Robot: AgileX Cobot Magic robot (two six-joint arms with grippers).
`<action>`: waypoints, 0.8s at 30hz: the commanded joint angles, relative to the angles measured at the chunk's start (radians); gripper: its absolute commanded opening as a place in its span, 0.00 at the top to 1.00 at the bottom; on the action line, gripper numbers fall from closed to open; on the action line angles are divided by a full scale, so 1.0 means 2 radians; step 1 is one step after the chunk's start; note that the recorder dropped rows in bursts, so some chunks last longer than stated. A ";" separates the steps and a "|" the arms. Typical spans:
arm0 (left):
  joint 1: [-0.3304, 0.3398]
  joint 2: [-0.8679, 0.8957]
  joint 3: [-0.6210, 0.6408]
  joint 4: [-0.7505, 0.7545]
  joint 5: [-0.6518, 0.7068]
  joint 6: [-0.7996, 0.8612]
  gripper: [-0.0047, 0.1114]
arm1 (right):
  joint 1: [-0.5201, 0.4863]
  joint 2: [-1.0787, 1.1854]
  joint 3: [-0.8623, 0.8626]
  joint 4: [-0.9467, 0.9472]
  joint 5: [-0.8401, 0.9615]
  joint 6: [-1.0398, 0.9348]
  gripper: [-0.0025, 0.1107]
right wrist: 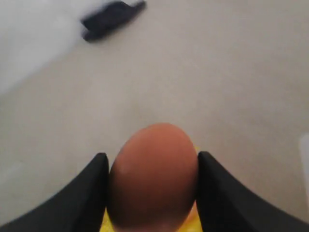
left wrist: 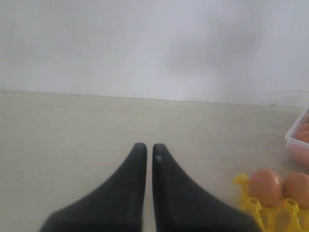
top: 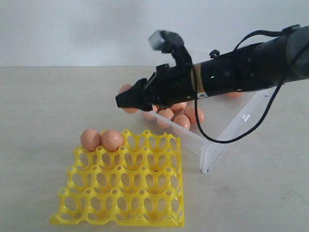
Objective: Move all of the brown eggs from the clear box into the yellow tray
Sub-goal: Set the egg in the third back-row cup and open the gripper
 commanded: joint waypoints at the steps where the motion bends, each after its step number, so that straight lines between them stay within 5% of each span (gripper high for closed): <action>1: 0.003 -0.002 0.001 0.000 -0.002 0.000 0.92 | 0.058 0.008 -0.003 -0.034 0.181 -0.063 0.98; 24: 0.003 -0.002 0.001 0.000 -0.002 0.000 0.92 | 0.067 0.045 -0.003 -0.018 0.142 -0.041 0.98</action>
